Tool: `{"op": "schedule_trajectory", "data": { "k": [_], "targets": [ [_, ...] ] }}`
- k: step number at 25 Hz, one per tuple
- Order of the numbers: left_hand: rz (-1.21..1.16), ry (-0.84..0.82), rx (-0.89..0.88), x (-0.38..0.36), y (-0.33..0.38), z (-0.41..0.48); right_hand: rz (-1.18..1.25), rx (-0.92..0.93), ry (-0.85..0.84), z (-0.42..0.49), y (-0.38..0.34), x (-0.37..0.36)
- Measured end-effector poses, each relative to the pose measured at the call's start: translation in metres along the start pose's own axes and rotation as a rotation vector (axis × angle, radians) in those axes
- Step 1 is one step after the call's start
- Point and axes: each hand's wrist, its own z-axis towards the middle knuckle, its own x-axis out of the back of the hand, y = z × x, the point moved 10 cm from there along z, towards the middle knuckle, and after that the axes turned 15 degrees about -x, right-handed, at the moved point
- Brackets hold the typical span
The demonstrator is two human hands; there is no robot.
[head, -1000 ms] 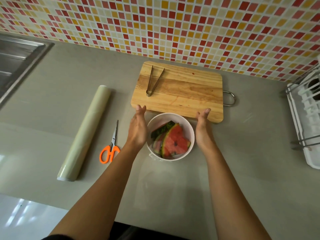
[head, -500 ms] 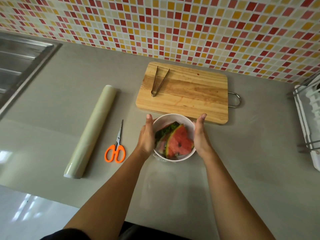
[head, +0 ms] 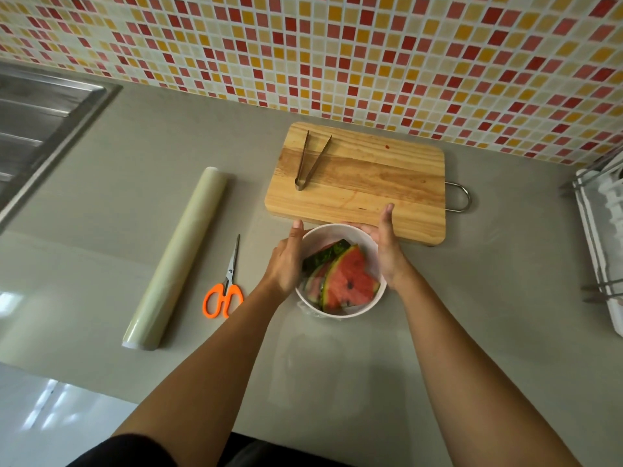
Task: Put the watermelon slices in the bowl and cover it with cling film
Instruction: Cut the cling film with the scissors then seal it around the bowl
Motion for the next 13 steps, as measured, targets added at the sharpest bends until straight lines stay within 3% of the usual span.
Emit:
{"op": "schedule_trajectory", "data": {
  "k": [3,9,13],
  "targets": [
    [0.052,-0.04,0.066,0.0,-0.009,0.002,-0.147,-0.015,0.102,0.001,-0.006,0.007],
    [0.209,-0.026,0.007,0.005,-0.003,0.004,-0.482,-0.004,0.319,-0.009,-0.017,0.014],
    [0.423,-0.016,-0.136,0.018,0.014,0.01,-0.4,0.093,0.403,-0.018,-0.02,0.024]
  ]
}}
